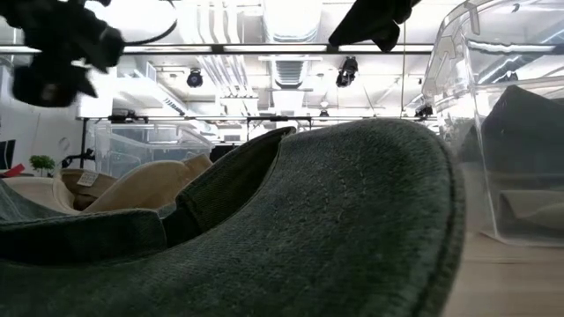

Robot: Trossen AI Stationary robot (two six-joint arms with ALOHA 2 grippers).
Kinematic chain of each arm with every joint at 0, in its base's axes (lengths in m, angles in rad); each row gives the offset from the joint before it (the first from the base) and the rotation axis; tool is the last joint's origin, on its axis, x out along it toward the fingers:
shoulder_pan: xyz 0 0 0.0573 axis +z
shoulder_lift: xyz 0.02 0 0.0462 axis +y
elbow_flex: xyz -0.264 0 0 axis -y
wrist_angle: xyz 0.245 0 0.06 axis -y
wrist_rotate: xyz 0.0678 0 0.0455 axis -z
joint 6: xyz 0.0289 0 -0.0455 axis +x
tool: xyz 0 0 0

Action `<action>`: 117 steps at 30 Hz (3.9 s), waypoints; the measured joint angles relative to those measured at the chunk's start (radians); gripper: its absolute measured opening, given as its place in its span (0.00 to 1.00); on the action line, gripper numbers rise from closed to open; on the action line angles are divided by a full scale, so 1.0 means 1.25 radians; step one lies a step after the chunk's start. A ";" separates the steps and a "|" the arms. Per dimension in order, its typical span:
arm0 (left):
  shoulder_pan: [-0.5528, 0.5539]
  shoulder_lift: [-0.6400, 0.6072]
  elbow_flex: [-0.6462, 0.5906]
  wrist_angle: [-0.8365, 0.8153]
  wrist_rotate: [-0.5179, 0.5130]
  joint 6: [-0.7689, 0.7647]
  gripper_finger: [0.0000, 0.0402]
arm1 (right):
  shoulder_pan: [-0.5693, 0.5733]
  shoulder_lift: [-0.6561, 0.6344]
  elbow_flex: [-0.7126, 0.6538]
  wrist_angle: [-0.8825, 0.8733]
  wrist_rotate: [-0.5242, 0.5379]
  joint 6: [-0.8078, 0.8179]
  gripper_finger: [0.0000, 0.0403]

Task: Pick & Place hat
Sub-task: Put the bottom brown cap into the bottom transparent bin

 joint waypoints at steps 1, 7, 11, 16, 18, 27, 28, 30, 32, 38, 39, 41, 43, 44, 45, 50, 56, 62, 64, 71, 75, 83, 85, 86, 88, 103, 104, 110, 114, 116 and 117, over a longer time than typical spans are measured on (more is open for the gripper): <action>-0.001 0.006 0.019 -0.050 0.003 -0.014 0.36 | 0.000 0.000 0.000 0.000 0.000 -0.003 0.02; -0.008 0.058 0.053 -0.173 0.011 -0.088 0.36 | 0.000 0.000 0.000 -0.001 0.000 -0.016 0.02; -0.017 0.116 0.026 -0.192 0.029 -0.110 0.36 | 0.000 0.000 0.000 -0.001 0.000 -0.044 0.02; -0.045 0.188 -0.005 -0.192 0.083 -0.141 0.36 | 0.000 0.000 0.000 -0.001 0.000 -0.051 0.02; -0.049 0.213 -0.010 -0.187 0.079 -0.141 0.36 | 0.000 0.000 0.000 -0.001 0.000 -0.051 0.02; -0.049 0.279 -0.055 -0.076 0.073 -0.119 0.36 | 0.000 0.000 0.000 -0.001 0.000 -0.051 0.02; -0.049 0.280 -0.061 -0.065 0.074 -0.119 0.36 | 0.000 0.000 0.000 -0.001 0.001 -0.051 0.02; -0.049 0.279 -0.074 -0.048 0.080 -0.120 0.36 | 0.000 0.000 0.000 -0.001 0.001 -0.051 0.02; -0.049 0.275 -0.085 -0.036 0.081 -0.121 0.36 | 0.000 0.000 -0.001 -0.001 0.001 -0.051 0.02; -0.049 0.267 -0.120 0.053 0.087 -0.134 0.36 | 0.000 0.000 -0.003 -0.001 0.001 -0.051 0.02; -0.049 0.267 -0.120 0.068 0.089 -0.136 0.36 | 0.000 0.000 -0.004 -0.001 0.001 -0.051 0.02; -0.049 0.267 -0.120 0.093 0.088 -0.129 0.36 | 0.000 0.000 -0.005 0.000 0.001 -0.051 0.02; -0.049 0.267 -0.120 0.098 0.084 -0.127 0.35 | 0.000 0.000 -0.007 0.000 0.001 -0.051 0.02; -0.049 0.267 -0.120 0.097 0.078 -0.127 0.33 | 0.000 0.000 -0.007 0.000 0.001 -0.051 0.02; -0.049 0.267 -0.120 0.096 0.072 -0.127 0.31 | 0.000 0.000 -0.008 -0.001 0.001 -0.050 0.02; -0.049 0.267 -0.120 0.104 0.042 -0.121 0.09 | 0.000 0.000 -0.008 0.000 0.001 -0.048 0.02; -0.048 0.265 -0.119 0.137 0.024 -0.106 0.02 | 0.000 0.000 -0.008 0.002 0.001 -0.047 0.02; -0.049 0.245 -0.110 0.210 0.000 -0.085 0.02 | 0.000 0.000 -0.008 0.003 0.001 -0.047 0.02; -0.049 0.238 -0.097 0.210 -0.014 -0.069 0.02 | 0.000 0.000 -0.007 0.003 0.001 -0.047 0.02; -0.049 0.206 -0.042 0.213 -0.100 0.020 0.02 | 0.000 0.000 0.010 0.018 0.002 -0.047 0.02; -0.049 0.191 -0.007 0.218 -0.189 0.094 0.02 | 0.000 0.000 0.019 0.055 0.002 -0.049 0.02; -0.049 0.174 0.036 0.303 -0.359 0.272 0.02 | 0.000 -0.001 0.059 0.056 0.002 -0.047 0.02; -0.048 0.173 0.038 0.336 -0.391 0.313 0.02 | 0.000 -0.001 0.064 0.056 0.004 -0.048 0.02; -0.048 0.173 0.041 0.353 -0.407 0.335 0.02 | 0.000 -0.001 0.065 0.057 0.006 -0.049 0.02; -0.048 0.170 0.043 0.380 -0.438 0.381 0.02 | 0.000 -0.001 0.067 0.058 0.007 -0.051 0.02; -0.047 0.154 0.041 0.645 -0.675 0.704 0.02 | 0.000 -0.001 0.068 0.111 0.070 -0.081 0.02; -0.047 0.152 0.041 0.663 -0.676 0.719 0.02 | 0.003 -0.001 0.068 0.124 0.072 -0.099 0.02; -0.045 0.140 0.040 0.729 -0.729 0.823 0.02 | 0.009 -0.001 0.068 0.206 0.072 -0.178 0.13; -0.042 0.129 0.040 0.757 -0.743 0.869 0.02 | 0.009 -0.001 0.068 0.215 0.095 -0.191 0.24; -0.042 0.125 0.040 0.777 -0.749 0.893 0.02 | 0.009 -0.001 0.068 0.221 0.124 -0.217 0.30; -0.042 0.124 0.040 0.785 -0.751 0.906 0.02 | 0.009 -0.001 0.068 0.222 0.145 -0.230 0.32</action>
